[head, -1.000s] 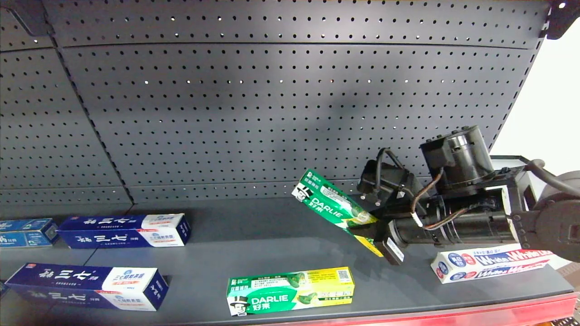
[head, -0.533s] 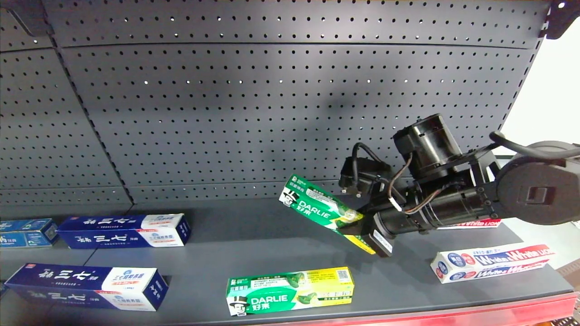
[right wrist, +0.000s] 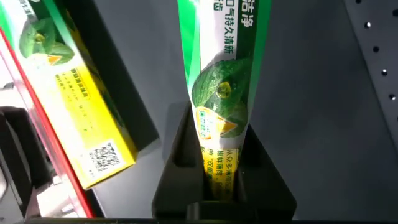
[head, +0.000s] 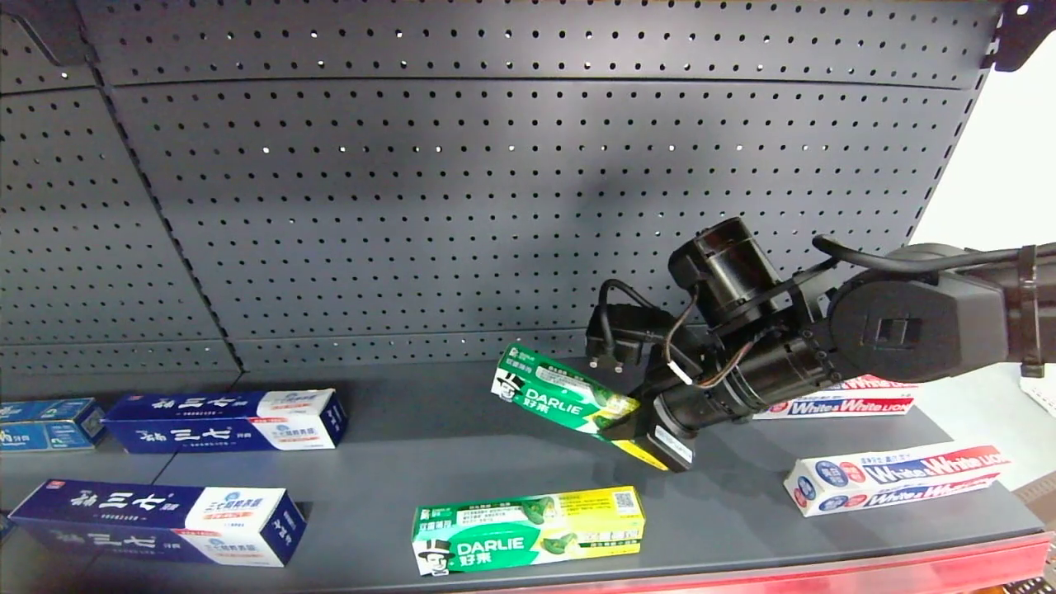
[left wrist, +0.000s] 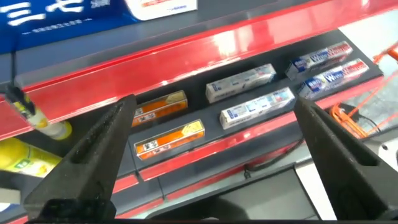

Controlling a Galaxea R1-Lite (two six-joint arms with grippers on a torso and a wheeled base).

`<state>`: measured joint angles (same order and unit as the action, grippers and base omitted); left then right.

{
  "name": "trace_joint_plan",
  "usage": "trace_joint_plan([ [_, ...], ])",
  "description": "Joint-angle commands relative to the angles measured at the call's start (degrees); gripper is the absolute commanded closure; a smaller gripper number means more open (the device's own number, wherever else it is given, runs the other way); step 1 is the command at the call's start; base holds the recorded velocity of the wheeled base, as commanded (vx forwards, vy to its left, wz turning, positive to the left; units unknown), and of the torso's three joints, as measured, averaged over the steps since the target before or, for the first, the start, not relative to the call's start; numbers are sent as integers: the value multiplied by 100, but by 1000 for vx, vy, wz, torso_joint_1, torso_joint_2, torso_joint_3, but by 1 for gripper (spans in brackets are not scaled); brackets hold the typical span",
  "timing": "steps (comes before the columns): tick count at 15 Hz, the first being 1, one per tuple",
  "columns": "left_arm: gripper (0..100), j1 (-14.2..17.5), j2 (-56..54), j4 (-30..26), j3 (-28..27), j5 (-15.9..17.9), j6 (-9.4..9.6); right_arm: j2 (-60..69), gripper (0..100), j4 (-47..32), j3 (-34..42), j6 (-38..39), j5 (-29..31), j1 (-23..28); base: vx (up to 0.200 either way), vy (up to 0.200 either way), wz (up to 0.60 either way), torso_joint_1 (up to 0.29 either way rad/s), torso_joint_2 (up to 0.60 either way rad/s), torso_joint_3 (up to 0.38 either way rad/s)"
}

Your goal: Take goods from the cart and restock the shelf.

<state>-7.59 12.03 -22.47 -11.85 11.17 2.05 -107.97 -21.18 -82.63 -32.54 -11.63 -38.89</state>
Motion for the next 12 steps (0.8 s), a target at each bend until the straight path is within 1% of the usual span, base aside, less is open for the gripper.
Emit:
trace_joint_plan([
  [1,0,-49,36,-3,-10,0,-3,-154,100,-80,-219,-33,-6,-5,0,0,0,0,0,0],
  [6,0,-40,18,-3,-10,-9,-3,-567,100,-598,-895,-323,3,-57,0,0,0,0,0,0],
  [12,0,-40,10,-3,-10,-9,-11,-1138,100,-1363,-2056,-447,3,-216,0,0,0,0,0,0],
])
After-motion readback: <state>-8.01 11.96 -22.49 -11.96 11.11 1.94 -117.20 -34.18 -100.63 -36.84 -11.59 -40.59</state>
